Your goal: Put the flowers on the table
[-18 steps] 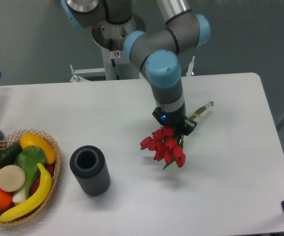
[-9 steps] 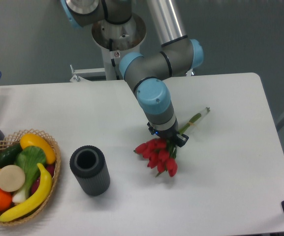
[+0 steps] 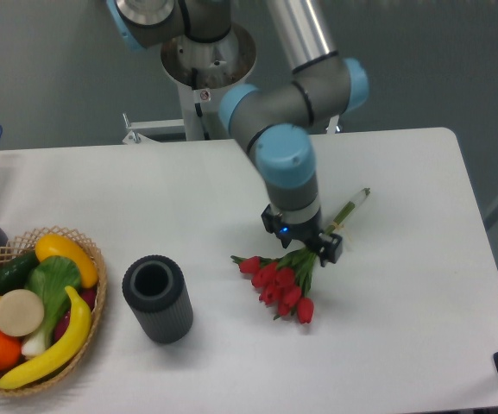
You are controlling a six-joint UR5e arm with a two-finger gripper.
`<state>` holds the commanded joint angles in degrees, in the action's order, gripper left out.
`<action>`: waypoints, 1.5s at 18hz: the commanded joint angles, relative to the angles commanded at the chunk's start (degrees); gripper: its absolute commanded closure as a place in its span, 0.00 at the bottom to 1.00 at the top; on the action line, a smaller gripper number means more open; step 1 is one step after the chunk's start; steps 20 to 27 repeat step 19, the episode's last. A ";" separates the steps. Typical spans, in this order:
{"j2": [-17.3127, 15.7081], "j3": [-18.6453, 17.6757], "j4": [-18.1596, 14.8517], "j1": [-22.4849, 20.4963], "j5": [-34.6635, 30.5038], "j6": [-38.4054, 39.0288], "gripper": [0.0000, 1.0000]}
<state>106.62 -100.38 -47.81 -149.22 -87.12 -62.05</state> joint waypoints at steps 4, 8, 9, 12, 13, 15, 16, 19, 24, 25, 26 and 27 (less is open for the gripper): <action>-3.25 1.32 -0.52 -6.85 8.70 -0.09 0.00; -5.28 1.24 -0.88 -10.65 14.00 -8.84 0.00; -5.71 1.33 -0.97 -11.00 13.91 -12.79 0.00; -6.42 1.06 -3.68 -13.72 12.86 -25.09 0.00; -6.68 1.06 -4.91 -15.03 11.90 -29.05 0.00; -7.73 0.71 -6.76 -17.67 10.05 -35.48 0.00; -8.09 0.71 -7.38 -18.20 9.87 -37.42 0.00; -8.79 0.71 -9.58 -19.18 9.87 -39.29 0.00; -8.79 0.71 -9.58 -19.18 9.87 -39.29 0.00; -8.79 0.71 -9.58 -19.18 9.87 -39.29 0.00; -8.79 0.71 -9.58 -19.18 9.87 -39.29 0.00; -8.79 0.71 -9.58 -19.18 9.87 -39.29 0.00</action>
